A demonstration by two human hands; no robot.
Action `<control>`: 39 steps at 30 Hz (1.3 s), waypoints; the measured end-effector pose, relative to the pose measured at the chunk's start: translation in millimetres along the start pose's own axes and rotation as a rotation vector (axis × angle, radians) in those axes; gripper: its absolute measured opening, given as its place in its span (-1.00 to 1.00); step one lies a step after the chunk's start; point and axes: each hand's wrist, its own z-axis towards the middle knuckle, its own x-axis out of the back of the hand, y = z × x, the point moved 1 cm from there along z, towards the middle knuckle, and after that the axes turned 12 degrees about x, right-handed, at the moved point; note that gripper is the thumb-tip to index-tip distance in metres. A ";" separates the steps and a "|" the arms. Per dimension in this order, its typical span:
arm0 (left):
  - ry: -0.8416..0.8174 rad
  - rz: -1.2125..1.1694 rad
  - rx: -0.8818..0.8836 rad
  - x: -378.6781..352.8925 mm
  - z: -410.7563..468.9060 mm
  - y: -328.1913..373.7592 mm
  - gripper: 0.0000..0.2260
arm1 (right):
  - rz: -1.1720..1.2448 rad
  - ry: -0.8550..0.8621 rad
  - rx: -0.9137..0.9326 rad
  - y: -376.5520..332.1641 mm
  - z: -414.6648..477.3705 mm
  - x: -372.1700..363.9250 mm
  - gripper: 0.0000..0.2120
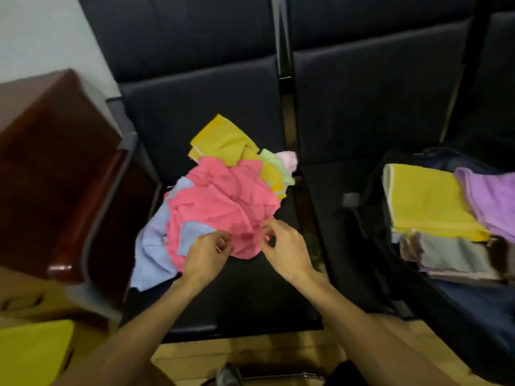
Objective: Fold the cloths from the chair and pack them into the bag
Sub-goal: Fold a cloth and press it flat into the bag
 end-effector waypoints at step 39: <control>0.515 -0.396 -0.646 345.5 -59.5 71.8 -0.88 | 0.104 -0.102 0.483 -308.6 131.8 115.5 -0.51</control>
